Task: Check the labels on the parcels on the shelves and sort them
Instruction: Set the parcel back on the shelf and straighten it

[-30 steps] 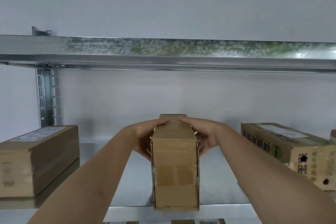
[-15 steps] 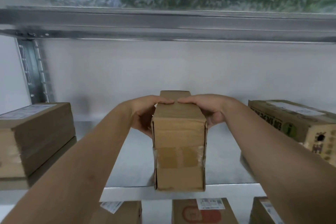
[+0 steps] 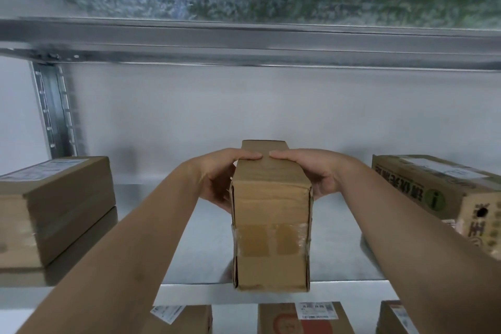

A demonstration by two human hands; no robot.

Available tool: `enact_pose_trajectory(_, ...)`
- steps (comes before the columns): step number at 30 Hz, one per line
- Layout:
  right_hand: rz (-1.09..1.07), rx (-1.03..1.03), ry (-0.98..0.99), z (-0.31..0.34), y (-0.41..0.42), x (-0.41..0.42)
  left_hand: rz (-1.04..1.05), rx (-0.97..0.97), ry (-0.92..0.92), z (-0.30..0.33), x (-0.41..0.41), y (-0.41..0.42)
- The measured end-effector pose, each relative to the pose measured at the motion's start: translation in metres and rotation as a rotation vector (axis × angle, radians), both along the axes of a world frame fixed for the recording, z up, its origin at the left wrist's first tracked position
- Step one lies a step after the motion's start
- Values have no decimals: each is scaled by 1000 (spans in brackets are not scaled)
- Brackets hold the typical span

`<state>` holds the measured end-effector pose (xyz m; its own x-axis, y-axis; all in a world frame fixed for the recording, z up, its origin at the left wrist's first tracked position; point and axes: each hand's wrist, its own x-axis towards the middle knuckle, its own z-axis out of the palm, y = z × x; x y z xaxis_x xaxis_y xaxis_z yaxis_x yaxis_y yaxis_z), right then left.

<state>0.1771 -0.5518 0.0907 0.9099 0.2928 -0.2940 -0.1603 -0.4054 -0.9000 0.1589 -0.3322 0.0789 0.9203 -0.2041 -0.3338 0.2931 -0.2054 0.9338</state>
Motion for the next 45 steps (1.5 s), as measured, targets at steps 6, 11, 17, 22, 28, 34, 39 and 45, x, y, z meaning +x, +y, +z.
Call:
enact_pose_trajectory(6, -71, 0, -49, -3, -1, -16, 27, -23, -43, -8, -14, -2)
enact_pose_trajectory(11, -184, 108, -212, -46, -7, -40, 72, -85, -183, -36, -29, -1)
enact_pose_trajectory(17, -239, 288, -286, -105, -13, -68, 144, -148, -295, -90, -48, -2)
enact_pose_trajectory(22, -214, 361, -313, -107, -2, -82, 128, -175, -318, -97, -61, -10)
enact_pose_trajectory(28, -160, 239, -442, -65, -3, -84, 158, -167, -410, -57, -70, -15)
enact_pose_trajectory(34, -121, 219, -530, -11, -7, -75, 168, -108, -539, -4, -69, -17)
enact_pose_trajectory(39, -59, 233, -514, 10, -10, -68, 134, -82, -525, 13, -69, -18)
enact_pose_trajectory(45, 2, 2, -490, 12, -11, -63, 107, 115, -352, 17, -74, -19)
